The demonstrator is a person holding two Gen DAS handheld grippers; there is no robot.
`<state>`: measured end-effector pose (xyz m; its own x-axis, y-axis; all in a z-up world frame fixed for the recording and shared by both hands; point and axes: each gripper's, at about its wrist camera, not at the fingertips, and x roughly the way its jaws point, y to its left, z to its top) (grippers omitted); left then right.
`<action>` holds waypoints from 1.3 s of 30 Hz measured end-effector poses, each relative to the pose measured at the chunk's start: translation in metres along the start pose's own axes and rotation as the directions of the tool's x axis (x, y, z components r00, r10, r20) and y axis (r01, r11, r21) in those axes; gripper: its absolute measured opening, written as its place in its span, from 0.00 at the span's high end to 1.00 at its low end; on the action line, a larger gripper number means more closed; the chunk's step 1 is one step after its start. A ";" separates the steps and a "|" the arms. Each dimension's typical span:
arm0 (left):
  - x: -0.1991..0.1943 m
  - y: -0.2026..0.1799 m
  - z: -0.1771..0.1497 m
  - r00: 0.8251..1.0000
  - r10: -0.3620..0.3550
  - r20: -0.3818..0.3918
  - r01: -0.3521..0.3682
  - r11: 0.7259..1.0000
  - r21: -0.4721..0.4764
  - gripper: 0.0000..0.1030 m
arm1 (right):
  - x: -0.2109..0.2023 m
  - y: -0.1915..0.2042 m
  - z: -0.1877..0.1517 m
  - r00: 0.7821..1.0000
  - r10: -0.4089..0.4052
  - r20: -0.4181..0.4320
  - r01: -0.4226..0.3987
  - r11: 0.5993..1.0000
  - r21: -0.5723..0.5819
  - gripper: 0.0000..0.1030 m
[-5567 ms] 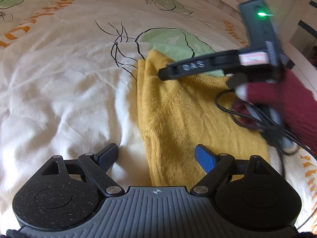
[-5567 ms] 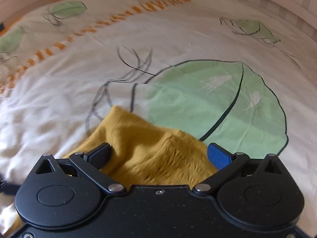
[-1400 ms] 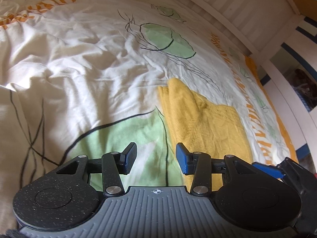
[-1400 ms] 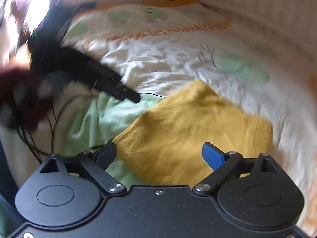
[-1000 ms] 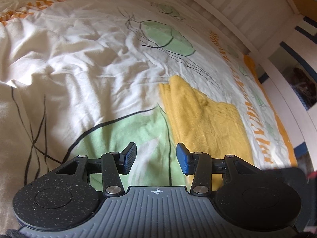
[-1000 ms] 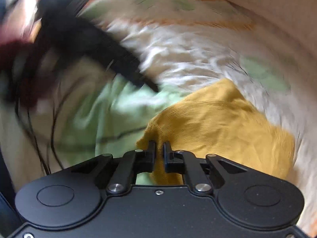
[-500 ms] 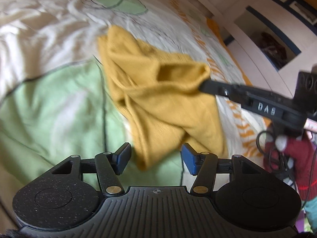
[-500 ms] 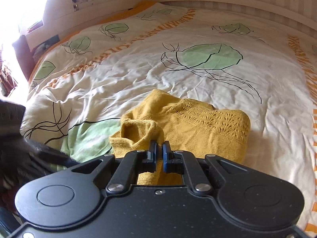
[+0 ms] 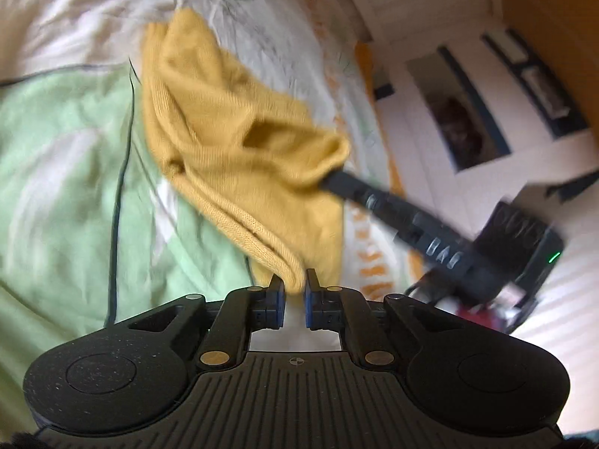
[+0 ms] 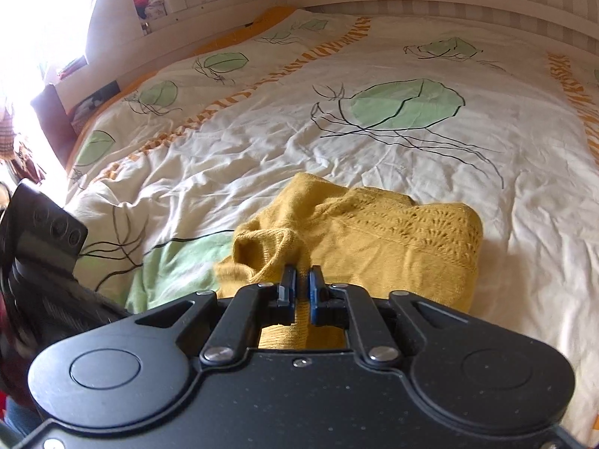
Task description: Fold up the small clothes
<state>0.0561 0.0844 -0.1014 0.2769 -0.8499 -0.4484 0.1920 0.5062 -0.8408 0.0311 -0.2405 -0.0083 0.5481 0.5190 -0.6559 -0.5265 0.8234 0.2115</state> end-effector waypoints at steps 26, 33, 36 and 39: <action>-0.014 0.014 -0.001 0.987 0.137 0.087 -0.135 0.991 -0.024 0.74 | -0.016 -0.015 -0.075 0.950 -0.123 -0.286 0.139 0.990 0.038 0.37; -0.010 0.009 -0.004 0.985 0.140 0.099 -0.140 0.990 -0.007 0.48 | -0.031 -0.053 -0.074 0.987 0.047 -0.151 0.014 0.925 0.379 0.40; 0.002 0.010 -0.006 0.978 0.197 0.071 -0.197 0.980 0.006 0.48 | -0.028 -0.056 -0.075 0.988 0.046 -0.146 0.018 0.912 0.410 0.44; 0.005 0.014 -0.008 0.974 0.217 0.071 -0.217 0.976 -0.002 0.48 | -0.023 -0.055 -0.076 0.985 0.047 -0.165 0.027 0.908 0.417 0.45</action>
<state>0.0524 0.0857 -0.1181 0.3783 -0.7072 -0.5972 0.1254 0.6784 -0.7239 -0.0022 -0.3149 -0.0604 0.4079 0.5119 -0.7561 -0.1922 0.8577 0.4769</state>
